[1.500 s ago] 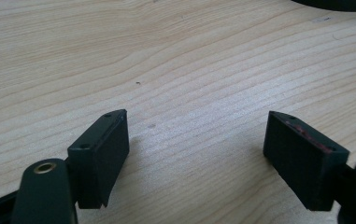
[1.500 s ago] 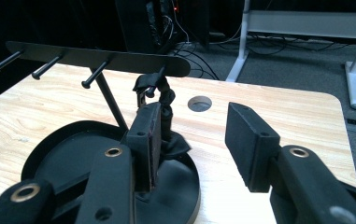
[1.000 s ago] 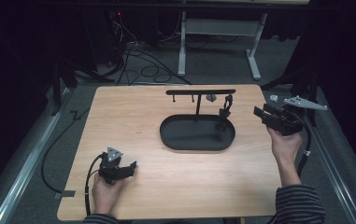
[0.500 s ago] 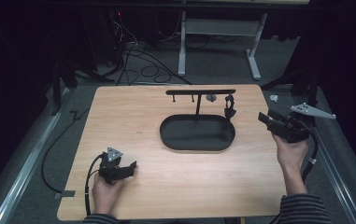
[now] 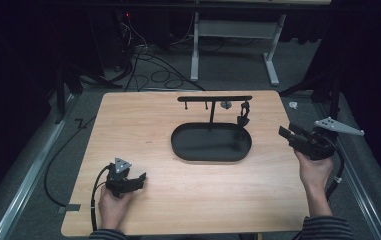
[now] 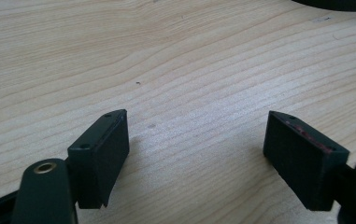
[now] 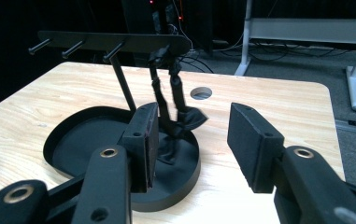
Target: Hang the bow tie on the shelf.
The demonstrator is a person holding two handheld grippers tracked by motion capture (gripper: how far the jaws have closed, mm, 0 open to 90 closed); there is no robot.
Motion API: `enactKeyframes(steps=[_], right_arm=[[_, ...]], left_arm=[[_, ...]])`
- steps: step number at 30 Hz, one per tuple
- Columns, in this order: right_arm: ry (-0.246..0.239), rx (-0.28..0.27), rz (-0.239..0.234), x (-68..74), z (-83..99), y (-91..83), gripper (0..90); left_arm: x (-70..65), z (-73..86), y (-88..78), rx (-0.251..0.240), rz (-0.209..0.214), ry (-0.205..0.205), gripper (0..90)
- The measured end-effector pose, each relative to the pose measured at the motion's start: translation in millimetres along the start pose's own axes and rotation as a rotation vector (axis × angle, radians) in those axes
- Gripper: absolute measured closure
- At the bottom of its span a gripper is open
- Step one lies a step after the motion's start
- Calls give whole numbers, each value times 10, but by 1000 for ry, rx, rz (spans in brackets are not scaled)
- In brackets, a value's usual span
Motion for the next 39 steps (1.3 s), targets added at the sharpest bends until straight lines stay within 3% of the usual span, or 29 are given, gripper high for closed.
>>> enactKeyframes(steps=[39], right_arm=[[38, 14, -49, 110, 409, -118, 544]], left_arm=[[1, 0, 0, 1, 0, 1, 230]])
Point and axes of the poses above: each handheld gripper's, and its own axes: y roughly forward along the jaws, z roughly out of its underside, x roughly to its left, the point moved 7 cm from there along y, roughly forward along the jaws, and after that the axes turned 2 degrees about y, right-handed, at the moved point
